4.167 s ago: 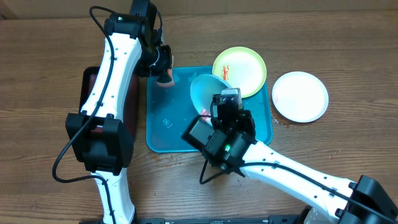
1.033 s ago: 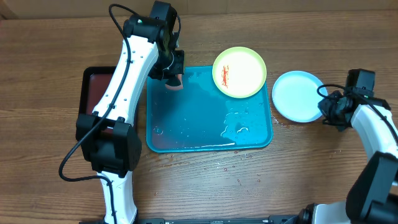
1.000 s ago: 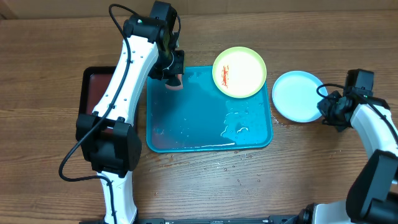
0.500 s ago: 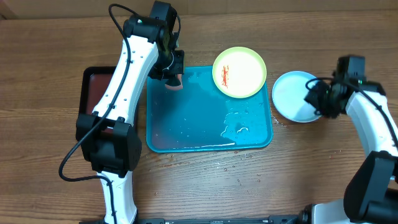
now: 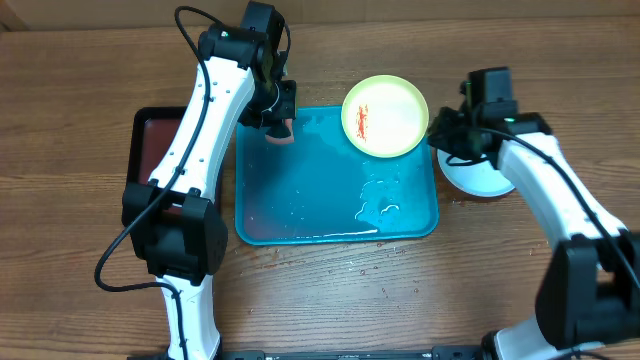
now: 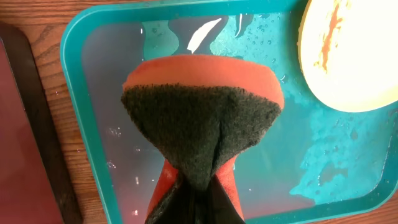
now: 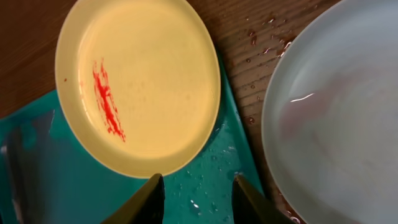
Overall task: Clean dirty plates on tray and stack at the side
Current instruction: 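Move right gripper back to the tray and pinch the yellow plate rim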
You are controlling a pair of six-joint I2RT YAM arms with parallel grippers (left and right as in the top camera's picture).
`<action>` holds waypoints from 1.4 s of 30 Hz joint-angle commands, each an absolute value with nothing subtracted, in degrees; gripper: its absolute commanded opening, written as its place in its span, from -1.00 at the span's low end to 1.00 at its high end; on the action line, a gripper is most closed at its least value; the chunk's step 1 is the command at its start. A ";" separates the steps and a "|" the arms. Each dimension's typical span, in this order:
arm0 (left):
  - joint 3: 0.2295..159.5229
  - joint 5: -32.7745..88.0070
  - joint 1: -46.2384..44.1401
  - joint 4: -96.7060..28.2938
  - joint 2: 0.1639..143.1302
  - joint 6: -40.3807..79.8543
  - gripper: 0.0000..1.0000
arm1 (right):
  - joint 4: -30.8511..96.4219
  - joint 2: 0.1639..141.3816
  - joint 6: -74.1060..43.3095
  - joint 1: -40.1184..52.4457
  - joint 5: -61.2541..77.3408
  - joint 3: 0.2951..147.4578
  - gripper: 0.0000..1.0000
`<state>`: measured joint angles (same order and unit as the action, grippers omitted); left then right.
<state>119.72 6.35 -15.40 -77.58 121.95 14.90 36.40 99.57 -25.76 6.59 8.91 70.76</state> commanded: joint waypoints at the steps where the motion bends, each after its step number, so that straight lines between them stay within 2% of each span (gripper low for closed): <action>1: 120.38 5.74 -15.81 -77.34 121.60 15.46 -0.92 | 34.63 103.63 -31.05 7.53 7.62 71.61 -0.31; 14: 120.38 5.76 -15.81 -77.17 121.60 15.46 -0.91 | 28.60 112.66 -33.04 9.06 9.17 71.59 -0.44; 20: 120.36 5.76 -15.81 -77.17 121.60 15.46 -0.92 | 32.32 113.49 -33.04 9.23 10.52 71.59 -0.85; 22: 120.36 5.74 -15.81 -77.14 121.60 15.46 -0.91 | 34.46 113.47 -32.99 9.45 11.64 71.61 -0.92; 29: 120.36 5.74 -15.81 -77.34 121.60 15.46 -0.92 | 40.45 112.16 -29.91 12.86 17.65 71.66 -0.92; 37: 120.36 5.74 -15.81 -77.34 121.60 15.44 -0.92 | 45.01 105.56 -29.56 20.86 16.32 71.66 -0.92; 42: 120.36 5.74 -15.81 -77.32 121.60 15.46 -0.91 | 46.19 102.85 -29.54 24.16 12.01 71.66 -0.64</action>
